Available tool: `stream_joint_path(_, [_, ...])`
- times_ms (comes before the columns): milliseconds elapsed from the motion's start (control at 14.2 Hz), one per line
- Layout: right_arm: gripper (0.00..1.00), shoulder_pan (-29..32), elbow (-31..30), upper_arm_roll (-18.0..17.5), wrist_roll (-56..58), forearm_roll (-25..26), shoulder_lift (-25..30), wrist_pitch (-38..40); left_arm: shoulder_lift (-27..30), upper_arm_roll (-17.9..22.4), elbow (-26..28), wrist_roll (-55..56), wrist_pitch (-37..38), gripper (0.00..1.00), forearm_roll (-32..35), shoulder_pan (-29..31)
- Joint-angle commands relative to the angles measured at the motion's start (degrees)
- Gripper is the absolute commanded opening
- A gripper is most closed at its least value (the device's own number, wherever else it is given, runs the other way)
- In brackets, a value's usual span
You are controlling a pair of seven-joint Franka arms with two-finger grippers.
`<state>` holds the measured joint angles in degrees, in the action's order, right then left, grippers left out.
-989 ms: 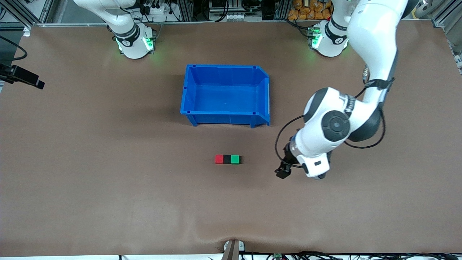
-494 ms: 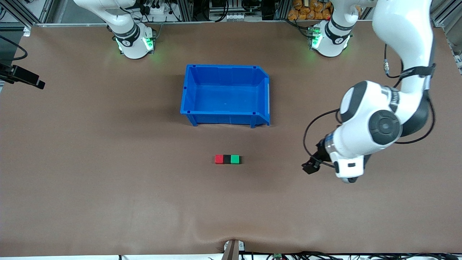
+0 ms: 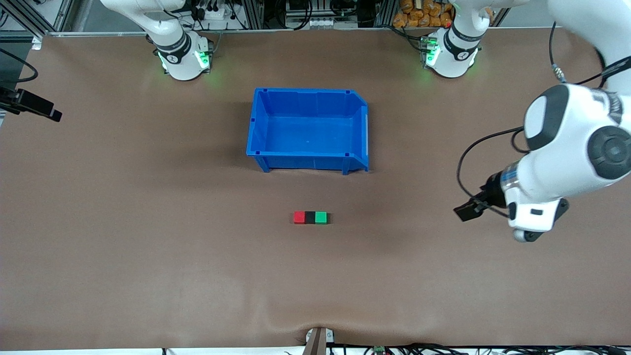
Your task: Attach green and red cubes to black cube
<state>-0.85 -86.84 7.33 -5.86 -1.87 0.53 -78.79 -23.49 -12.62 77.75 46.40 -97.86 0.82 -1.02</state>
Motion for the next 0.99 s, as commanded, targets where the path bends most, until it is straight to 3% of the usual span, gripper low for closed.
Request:
stream_joint_path(0, [1.00, -0.12, 0.71, 0.05, -0.20, -0.68, -0.18, 0.13, 6.42, -0.39, 6.18, -9.27, 1.17, 1.00, 0.67, 3.73])
stream_joint_path(424, [1.00, -0.11, 0.71, 0.05, -0.20, -0.68, -0.18, 0.12, 11.79, -0.22, 6.36, -21.77, 8.29, 1.00, 0.67, 8.56])
stream_joint_path(918, [1.00, -0.12, 0.71, 0.05, -0.20, -0.68, -0.18, 0.12, 18.12, -0.39, 8.30, -29.14, 9.44, 1.00, 0.68, 9.28])
